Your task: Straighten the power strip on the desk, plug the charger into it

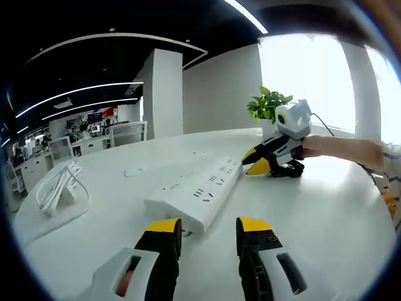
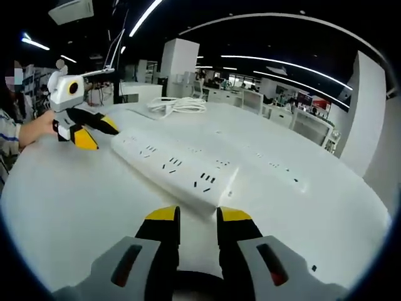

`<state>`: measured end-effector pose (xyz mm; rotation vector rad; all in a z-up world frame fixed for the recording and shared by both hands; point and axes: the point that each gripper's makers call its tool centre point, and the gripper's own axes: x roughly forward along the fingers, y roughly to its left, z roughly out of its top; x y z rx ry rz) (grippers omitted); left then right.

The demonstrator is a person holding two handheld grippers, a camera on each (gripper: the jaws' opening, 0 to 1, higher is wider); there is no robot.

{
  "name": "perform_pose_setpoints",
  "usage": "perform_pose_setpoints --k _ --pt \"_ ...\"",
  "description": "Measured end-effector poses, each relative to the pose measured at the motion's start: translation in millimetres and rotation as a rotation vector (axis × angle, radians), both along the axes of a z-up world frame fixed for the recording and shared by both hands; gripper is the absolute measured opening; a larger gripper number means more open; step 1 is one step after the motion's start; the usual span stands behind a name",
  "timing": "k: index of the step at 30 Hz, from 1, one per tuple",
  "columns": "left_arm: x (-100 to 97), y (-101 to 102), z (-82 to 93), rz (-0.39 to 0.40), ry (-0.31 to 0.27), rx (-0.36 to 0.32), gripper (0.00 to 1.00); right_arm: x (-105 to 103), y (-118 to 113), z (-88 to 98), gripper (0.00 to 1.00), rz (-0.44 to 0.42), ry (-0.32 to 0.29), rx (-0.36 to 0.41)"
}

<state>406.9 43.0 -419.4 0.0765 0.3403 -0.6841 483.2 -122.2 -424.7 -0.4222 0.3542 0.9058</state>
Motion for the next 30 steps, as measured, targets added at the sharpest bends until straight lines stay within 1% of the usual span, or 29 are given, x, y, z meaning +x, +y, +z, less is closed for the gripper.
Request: perform_pose_setpoints --k 9,13,25,30 --pt "4.3 -2.0 -3.0 0.001 0.008 0.003 0.35 4.4 -1.5 0.7 0.22 -0.002 -0.002 0.003" --pt "6.2 -2.8 -5.2 0.004 0.012 0.017 0.35 5.2 -1.9 0.7 0.22 -0.004 -0.001 0.007" --pt "12.4 -0.2 -10.2 0.021 0.023 0.045 0.35 7.6 -0.4 -1.1 0.21 -0.018 -0.005 0.006" --pt "14.2 0.8 -11.2 0.03 0.028 0.045 0.34 7.8 0.0 -1.4 0.21 -0.024 -0.004 0.009"
